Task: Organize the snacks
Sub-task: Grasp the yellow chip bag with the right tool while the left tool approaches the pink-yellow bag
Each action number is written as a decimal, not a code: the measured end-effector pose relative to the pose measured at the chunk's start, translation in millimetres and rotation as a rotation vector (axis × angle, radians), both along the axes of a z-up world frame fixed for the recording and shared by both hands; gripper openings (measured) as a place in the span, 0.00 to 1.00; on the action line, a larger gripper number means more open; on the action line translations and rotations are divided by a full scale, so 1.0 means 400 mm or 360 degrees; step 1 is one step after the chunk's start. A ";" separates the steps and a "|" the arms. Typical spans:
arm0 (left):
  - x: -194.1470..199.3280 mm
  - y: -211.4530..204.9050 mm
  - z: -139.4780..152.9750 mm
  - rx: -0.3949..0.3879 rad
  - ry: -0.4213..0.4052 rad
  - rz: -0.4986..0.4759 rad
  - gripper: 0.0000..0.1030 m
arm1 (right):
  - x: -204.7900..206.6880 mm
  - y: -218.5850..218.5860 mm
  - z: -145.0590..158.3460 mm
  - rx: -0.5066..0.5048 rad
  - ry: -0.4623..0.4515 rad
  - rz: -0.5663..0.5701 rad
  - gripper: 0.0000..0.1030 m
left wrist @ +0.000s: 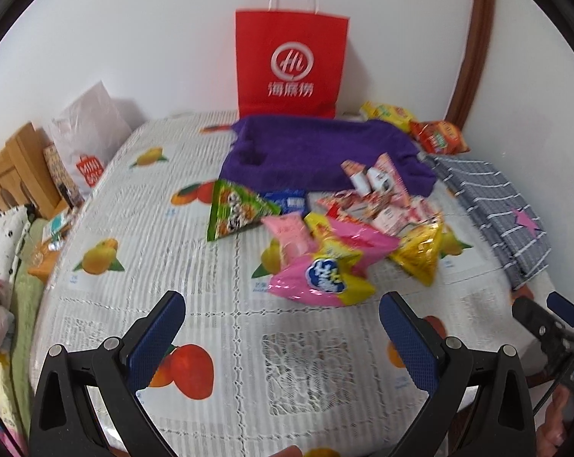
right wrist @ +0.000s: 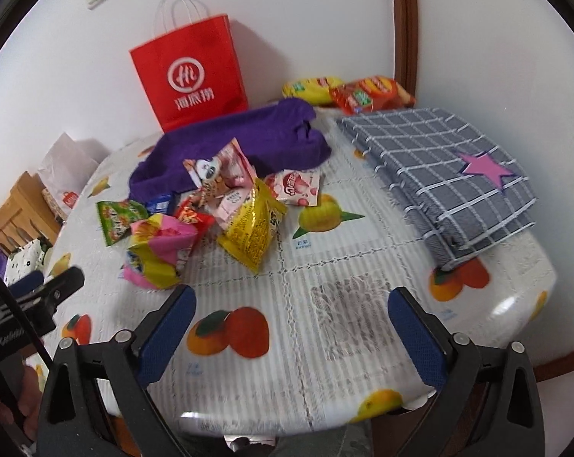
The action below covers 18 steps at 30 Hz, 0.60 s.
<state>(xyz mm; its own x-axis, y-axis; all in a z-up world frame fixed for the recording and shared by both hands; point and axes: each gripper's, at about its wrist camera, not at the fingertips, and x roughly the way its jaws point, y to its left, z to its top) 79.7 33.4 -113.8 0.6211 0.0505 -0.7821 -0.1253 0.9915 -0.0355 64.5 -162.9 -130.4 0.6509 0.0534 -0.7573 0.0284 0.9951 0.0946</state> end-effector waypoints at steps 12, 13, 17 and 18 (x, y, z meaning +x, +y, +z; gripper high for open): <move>0.064 0.078 -0.083 -0.0061 0.0078 0.0004 0.99 | 0.214 0.061 -0.081 0.0018 -0.0020 0.0008 0.95; 0.068 0.083 -0.086 -0.0069 0.0082 0.0001 0.99 | 0.228 0.063 -0.089 0.0020 -0.0008 0.0000 0.95; 0.083 0.093 -0.101 -0.0083 0.0104 0.0005 0.99 | 0.277 0.072 -0.124 0.0023 0.0034 -0.0036 0.85; 0.086 0.094 -0.103 -0.0086 0.0106 0.0003 0.99 | 0.285 0.074 -0.132 0.0016 0.0048 -0.0037 0.85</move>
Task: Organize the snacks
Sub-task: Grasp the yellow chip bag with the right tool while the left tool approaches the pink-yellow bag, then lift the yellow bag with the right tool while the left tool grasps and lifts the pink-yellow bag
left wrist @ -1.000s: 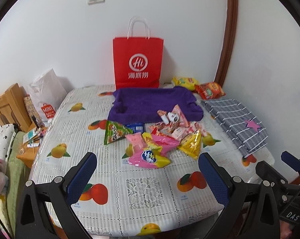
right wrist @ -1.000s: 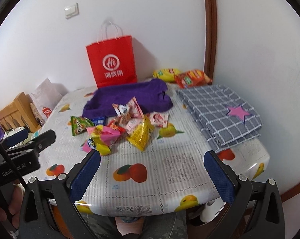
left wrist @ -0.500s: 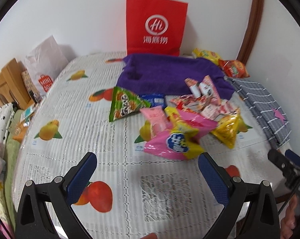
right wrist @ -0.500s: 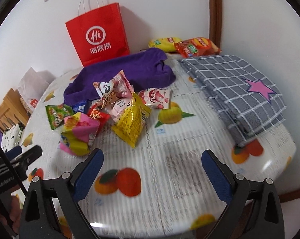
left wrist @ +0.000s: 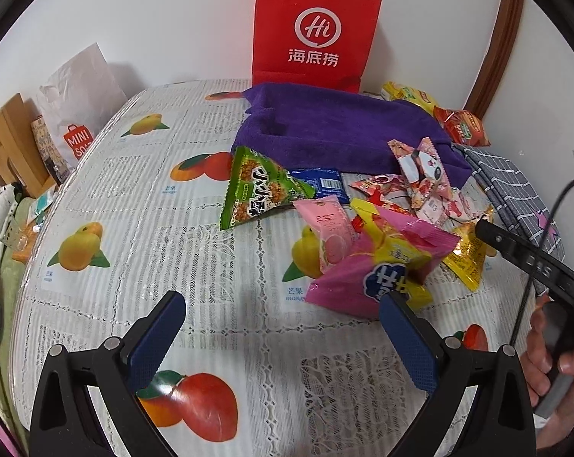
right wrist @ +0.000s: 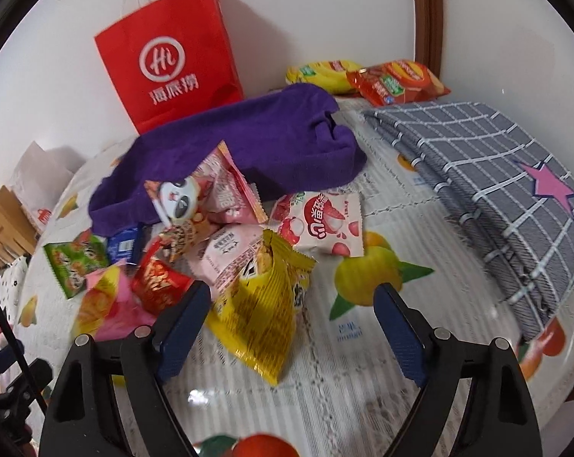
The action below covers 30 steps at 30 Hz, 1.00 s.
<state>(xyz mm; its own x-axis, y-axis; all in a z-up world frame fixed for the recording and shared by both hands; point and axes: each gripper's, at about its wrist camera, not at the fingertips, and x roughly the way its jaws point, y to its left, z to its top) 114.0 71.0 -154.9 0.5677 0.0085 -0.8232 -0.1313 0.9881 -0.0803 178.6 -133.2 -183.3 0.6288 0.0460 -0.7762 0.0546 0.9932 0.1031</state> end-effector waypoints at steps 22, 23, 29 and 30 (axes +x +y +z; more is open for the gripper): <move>0.085 -0.145 -0.032 0.0046 0.0031 -0.0249 0.98 | -0.035 -0.113 -0.056 -0.0019 0.0054 0.0045 0.54; 0.090 -0.154 -0.035 0.0062 0.0033 -0.0258 0.98 | -0.043 -0.120 -0.058 -0.0005 0.0062 0.0049 0.54; 0.122 -0.192 -0.070 0.0119 0.0092 -0.0288 0.91 | -0.076 -0.140 -0.064 0.0007 0.0048 0.0054 0.50; 0.127 -0.198 -0.077 0.0132 0.0105 -0.0288 0.90 | -0.078 -0.142 -0.064 0.0006 0.0044 0.0054 0.48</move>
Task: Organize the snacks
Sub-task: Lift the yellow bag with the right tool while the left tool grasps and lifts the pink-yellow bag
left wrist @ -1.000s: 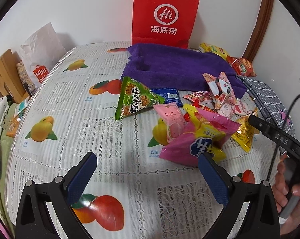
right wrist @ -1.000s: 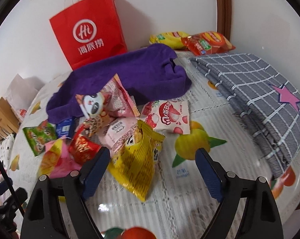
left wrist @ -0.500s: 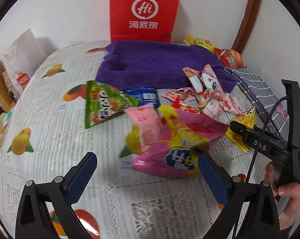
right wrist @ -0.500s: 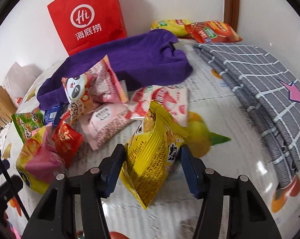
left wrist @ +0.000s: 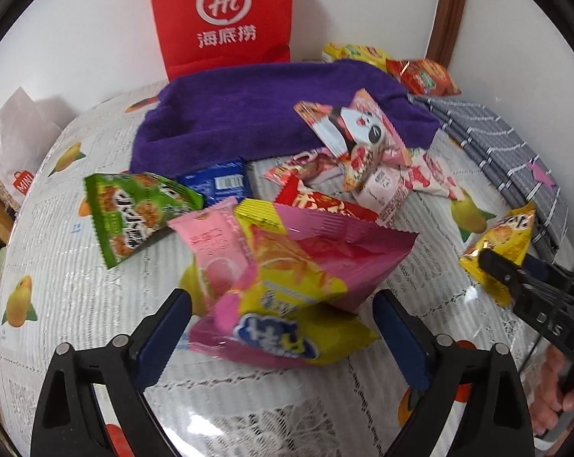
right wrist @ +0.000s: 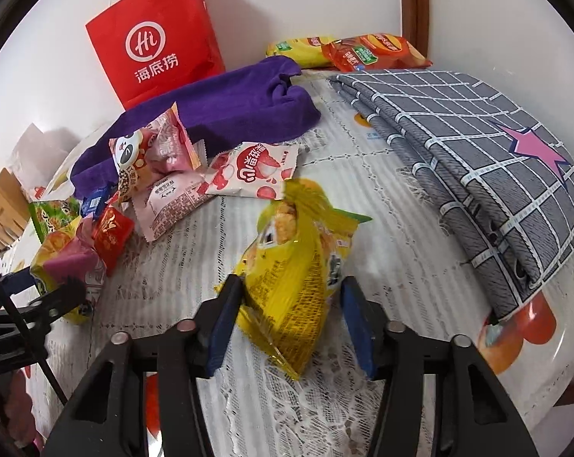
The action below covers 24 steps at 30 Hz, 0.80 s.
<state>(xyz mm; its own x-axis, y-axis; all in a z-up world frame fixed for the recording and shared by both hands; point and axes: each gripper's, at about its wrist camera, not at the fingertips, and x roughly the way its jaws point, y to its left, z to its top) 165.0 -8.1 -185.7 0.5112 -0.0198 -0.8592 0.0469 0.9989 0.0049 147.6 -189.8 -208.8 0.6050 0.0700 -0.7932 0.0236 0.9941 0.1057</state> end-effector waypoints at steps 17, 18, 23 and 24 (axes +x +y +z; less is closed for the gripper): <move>-0.010 0.011 0.025 -0.0049 -0.0043 -0.0016 0.69 | -0.048 -0.011 0.030 -0.0026 -0.0038 -0.0013 0.43; -0.015 0.015 0.031 -0.0056 -0.0052 -0.0012 0.68 | -0.051 -0.009 0.034 -0.0026 -0.0041 -0.0011 0.43; -0.035 0.037 0.067 -0.0107 -0.0090 0.0007 0.66 | -0.080 0.017 0.077 -0.0046 -0.0085 0.0027 0.43; -0.039 0.042 0.075 -0.0115 -0.0100 0.0008 0.66 | -0.084 0.022 0.087 -0.0047 -0.0097 0.0037 0.43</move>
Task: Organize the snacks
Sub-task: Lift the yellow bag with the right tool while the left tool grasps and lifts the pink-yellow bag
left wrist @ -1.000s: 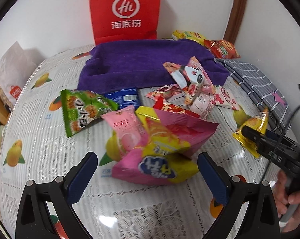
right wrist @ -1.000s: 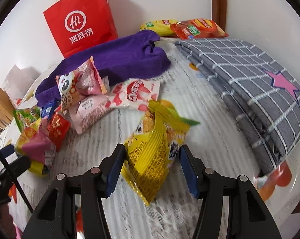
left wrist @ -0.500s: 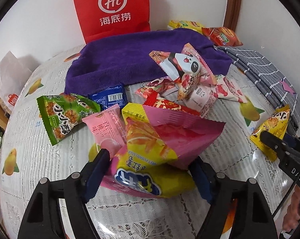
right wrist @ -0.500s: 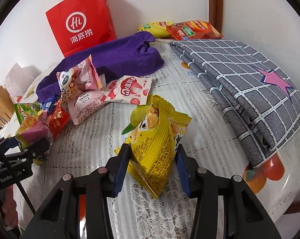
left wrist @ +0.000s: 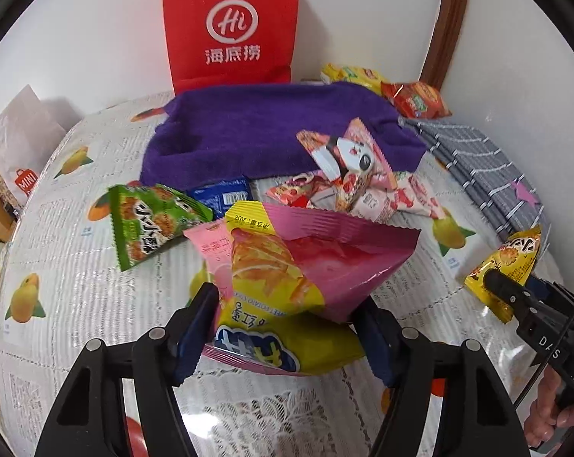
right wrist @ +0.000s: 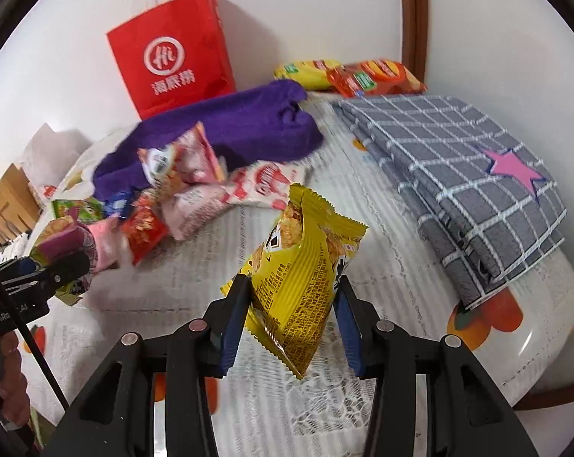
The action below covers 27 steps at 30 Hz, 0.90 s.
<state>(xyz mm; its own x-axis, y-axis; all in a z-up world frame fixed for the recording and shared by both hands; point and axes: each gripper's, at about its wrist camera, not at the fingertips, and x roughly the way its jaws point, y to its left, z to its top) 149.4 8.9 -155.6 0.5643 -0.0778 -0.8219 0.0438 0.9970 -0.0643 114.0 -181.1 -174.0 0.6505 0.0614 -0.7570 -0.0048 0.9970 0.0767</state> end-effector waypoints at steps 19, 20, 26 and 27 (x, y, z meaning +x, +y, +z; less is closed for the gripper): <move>0.023 0.144 0.171 -0.0087 -0.0174 0.0138 0.65 | 0.074 0.133 0.229 -0.0008 -0.0227 0.0168 0.43; 0.033 0.151 0.182 -0.0096 -0.0183 0.0140 0.65 | 0.084 0.136 0.240 -0.0005 -0.0237 0.0171 0.43; 0.098 0.177 0.233 -0.0118 -0.0227 0.0133 0.65 | 0.154 0.143 0.296 0.0004 -0.0283 0.0164 0.43; 0.108 0.179 0.238 -0.0121 -0.0231 0.0128 0.65 | 0.166 0.143 0.304 0.0008 -0.0289 0.0163 0.43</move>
